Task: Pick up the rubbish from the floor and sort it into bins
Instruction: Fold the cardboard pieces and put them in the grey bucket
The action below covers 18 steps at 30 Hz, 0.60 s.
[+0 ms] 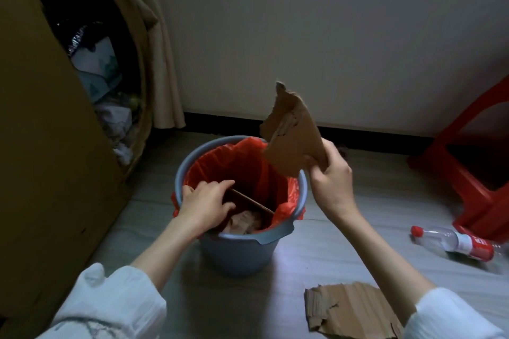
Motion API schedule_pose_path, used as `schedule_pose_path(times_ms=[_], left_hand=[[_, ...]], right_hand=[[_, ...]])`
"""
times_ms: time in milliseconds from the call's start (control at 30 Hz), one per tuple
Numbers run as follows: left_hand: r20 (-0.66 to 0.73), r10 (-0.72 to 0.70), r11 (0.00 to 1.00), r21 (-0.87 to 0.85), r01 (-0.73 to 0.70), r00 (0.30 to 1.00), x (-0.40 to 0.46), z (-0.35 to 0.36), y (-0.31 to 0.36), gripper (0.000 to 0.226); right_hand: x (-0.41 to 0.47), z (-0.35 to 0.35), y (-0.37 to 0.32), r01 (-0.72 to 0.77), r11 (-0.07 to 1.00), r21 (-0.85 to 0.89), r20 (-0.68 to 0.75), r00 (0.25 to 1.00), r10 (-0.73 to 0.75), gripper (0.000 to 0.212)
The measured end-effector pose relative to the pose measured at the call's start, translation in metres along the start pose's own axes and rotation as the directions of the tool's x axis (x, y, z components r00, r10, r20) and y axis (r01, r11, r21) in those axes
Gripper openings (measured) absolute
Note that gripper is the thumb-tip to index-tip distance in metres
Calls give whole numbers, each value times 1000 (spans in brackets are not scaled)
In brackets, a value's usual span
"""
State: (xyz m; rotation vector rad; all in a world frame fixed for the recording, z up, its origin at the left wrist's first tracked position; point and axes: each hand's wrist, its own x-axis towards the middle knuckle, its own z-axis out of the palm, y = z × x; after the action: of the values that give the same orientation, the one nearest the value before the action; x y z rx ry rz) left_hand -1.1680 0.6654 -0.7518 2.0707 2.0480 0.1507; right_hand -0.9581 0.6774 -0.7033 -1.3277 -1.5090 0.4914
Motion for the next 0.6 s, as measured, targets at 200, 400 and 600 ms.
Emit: schedule_pose_path(times_ms=[200, 400, 600], left_hand=[[-358, -201, 963, -244, 116, 912, 3, 3, -30, 53], [-193, -352, 863, -445, 238, 916, 5, 19, -38, 59], [-210, -335, 885, -406, 230, 918, 6, 22, -40, 62]], right_hand=[[16, 43, 6, 151, 907, -394, 399, 917, 21, 38], [16, 92, 18, 542, 495, -679, 687, 707, 168, 28], [-3, 133, 33, 698, 408, -589, 808, 515, 286, 30]])
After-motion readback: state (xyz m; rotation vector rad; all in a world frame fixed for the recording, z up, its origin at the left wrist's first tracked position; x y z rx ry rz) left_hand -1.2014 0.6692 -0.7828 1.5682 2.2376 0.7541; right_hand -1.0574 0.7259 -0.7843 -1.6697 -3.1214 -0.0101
